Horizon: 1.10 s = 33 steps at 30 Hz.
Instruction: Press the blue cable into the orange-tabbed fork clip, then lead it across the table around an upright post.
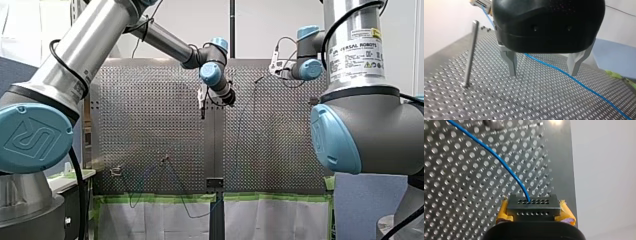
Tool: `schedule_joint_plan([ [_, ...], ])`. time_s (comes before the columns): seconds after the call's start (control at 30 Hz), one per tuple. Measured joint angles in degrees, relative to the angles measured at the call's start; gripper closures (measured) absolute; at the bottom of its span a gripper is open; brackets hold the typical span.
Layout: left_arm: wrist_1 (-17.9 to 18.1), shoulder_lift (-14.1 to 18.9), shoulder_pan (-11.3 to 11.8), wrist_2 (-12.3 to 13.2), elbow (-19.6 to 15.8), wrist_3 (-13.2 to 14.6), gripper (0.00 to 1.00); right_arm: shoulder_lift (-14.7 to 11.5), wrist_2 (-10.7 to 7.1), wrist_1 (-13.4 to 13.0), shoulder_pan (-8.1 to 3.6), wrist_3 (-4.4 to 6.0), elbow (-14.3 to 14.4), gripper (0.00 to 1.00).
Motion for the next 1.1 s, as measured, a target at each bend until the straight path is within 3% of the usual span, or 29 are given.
schedule_joint_plan([
  [0.4,-0.20,0.92,1.00,6.41,0.07,-6.18,0.00,-0.11,-3.59,-0.08,0.92,0.03,-0.01,1.00],
  [0.63,-0.17,0.95,1.33,10.38,0.18,-10.14,0.00,-0.21,-4.05,-0.12,1.55,0.04,0.00,1.00],
  [1.1,1.22,0.95,2.80,13.89,0.51,-18.28,0.00,-1.01,-6.13,-0.25,2.47,0.35,-0.03,1.00],
])
